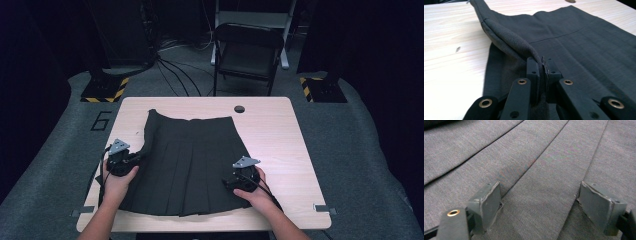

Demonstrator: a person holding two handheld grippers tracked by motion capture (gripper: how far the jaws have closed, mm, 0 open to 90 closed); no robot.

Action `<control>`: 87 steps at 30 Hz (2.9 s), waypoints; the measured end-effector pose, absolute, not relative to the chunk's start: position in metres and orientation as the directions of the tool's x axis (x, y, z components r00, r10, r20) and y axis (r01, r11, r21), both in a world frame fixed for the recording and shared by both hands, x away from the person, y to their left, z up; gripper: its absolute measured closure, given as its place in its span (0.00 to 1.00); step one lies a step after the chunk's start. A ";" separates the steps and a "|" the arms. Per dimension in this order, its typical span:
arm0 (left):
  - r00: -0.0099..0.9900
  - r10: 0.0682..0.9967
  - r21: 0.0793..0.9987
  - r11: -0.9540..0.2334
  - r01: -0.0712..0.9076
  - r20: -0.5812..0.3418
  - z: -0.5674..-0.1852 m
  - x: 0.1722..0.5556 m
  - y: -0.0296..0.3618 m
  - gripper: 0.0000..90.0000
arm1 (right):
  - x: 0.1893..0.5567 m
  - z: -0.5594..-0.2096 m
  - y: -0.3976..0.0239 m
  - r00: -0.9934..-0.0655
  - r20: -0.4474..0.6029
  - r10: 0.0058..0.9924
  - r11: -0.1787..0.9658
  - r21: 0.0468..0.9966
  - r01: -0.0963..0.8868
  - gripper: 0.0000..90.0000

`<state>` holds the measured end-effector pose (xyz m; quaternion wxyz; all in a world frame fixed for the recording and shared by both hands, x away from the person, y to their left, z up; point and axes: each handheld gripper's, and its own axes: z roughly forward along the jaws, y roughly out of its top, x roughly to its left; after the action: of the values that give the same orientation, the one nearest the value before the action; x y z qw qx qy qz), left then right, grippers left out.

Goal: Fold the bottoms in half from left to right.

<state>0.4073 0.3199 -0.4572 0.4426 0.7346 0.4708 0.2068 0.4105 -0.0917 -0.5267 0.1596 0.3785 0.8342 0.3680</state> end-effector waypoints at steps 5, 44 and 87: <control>0.497 0.862 0.845 -0.192 0.499 -0.098 -0.454 0.406 0.310 0.94 | 0.411 -0.527 -0.092 -0.664 0.012 0.748 0.444 0.735 0.513 0.20; 0.639 0.769 0.845 -0.327 0.423 -0.022 -0.374 0.425 0.244 0.95 | 0.411 -0.527 -0.092 -0.664 0.012 0.748 0.443 0.735 0.513 0.20; 0.788 0.610 0.834 -0.390 0.391 -0.083 -0.386 0.441 0.109 0.95 | 0.416 -0.514 -0.099 -0.666 0.052 0.744 0.457 0.688 0.564 0.37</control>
<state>0.4406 0.1093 -0.3862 0.4614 0.8252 0.3033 0.1191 0.4163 -0.0995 -0.5136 0.1292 0.3879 0.8436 0.3482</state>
